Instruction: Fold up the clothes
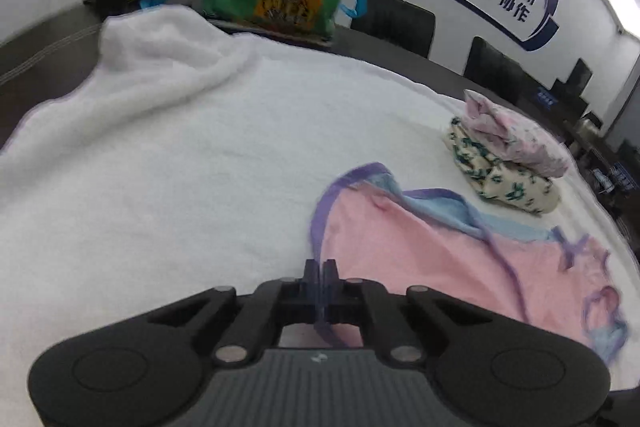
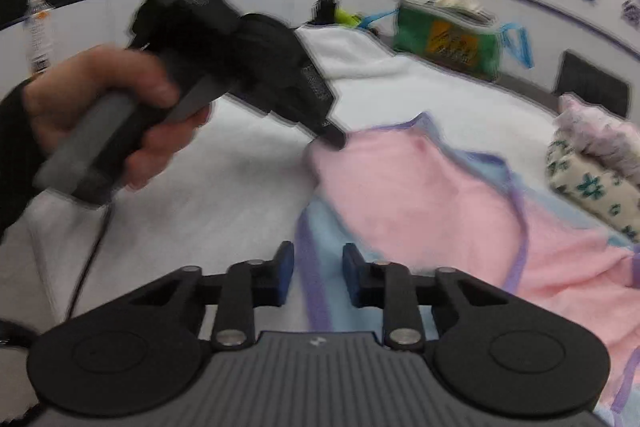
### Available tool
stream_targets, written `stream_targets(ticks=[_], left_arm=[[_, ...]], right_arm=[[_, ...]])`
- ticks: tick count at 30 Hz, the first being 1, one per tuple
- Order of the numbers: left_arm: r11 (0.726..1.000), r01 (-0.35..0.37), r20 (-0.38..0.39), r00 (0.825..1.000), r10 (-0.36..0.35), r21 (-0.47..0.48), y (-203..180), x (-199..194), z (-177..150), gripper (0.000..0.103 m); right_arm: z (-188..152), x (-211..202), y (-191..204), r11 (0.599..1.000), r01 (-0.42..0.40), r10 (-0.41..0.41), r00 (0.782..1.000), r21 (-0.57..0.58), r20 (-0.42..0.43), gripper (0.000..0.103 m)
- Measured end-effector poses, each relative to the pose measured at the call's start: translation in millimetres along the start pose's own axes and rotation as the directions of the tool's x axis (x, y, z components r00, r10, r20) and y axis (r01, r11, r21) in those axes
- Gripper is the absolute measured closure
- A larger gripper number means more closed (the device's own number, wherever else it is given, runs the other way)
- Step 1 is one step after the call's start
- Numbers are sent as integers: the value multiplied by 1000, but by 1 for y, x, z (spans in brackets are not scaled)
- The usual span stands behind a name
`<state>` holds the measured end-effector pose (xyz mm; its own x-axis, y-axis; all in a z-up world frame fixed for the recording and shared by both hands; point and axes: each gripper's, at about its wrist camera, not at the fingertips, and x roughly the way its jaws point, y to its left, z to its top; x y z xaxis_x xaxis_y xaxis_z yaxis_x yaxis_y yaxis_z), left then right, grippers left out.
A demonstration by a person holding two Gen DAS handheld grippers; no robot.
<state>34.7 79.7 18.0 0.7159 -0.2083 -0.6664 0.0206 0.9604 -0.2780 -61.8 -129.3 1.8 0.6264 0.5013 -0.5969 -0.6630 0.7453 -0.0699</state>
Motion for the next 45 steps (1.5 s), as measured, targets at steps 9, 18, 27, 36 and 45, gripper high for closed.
stream_targets(ticks=[9,18,27,36,45], left_arm=[[988,-115,85,991,106,104,15,-58,-11,103],[985,-154,153,978,141,81,20,-79,-26,80],[975,200,-81,978,-192,98,-81,6,33,68],[985,160,-98,981,-166,-63,-80,84,45,101],[983,125,66,991,-117,-134,-58,84,38,101]], right_arm=[[20,4,22,964,-232,231,973,129,24,101],[18,-21,-25,970,-153,148,988,187,41,51],[10,-62,-194,881,119,-159,986,459,49,50],[-5,4,-259,747,-33,68,997,664,-28,94],[0,14,-255,818,-11,-41,996,575,78,83]])
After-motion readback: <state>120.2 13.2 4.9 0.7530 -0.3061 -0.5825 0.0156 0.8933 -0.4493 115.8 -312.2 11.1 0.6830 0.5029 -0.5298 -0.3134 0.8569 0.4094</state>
